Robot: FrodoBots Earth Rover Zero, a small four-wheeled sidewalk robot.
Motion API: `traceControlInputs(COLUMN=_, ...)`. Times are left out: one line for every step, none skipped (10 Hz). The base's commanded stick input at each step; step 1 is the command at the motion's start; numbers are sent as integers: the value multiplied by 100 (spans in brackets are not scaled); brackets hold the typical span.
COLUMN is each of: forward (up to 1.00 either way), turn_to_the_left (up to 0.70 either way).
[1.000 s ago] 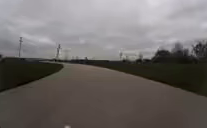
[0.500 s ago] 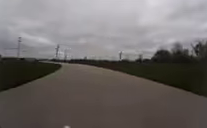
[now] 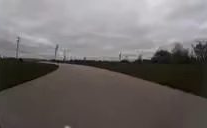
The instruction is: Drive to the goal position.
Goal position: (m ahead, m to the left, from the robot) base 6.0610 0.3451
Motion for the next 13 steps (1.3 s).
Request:
traceControlInputs(forward=100, turn_to_the_left=13)
traceControlInputs(forward=100, turn_to_the_left=1)
traceControlInputs(forward=100, turn_to_the_left=0)
traceControlInputs(forward=100, turn_to_the_left=0)
traceControlInputs(forward=100, turn_to_the_left=0)
traceControlInputs(forward=100, turn_to_the_left=18)
traceControlInputs(forward=100, turn_to_the_left=34)
traceControlInputs(forward=100, turn_to_the_left=40)
traceControlInputs(forward=100, turn_to_the_left=17)
traceControlInputs(forward=100, turn_to_the_left=0)
traceControlInputs(forward=100, turn_to_the_left=0)
traceControlInputs(forward=100, turn_to_the_left=0)
traceControlInputs(forward=100, turn_to_the_left=0)
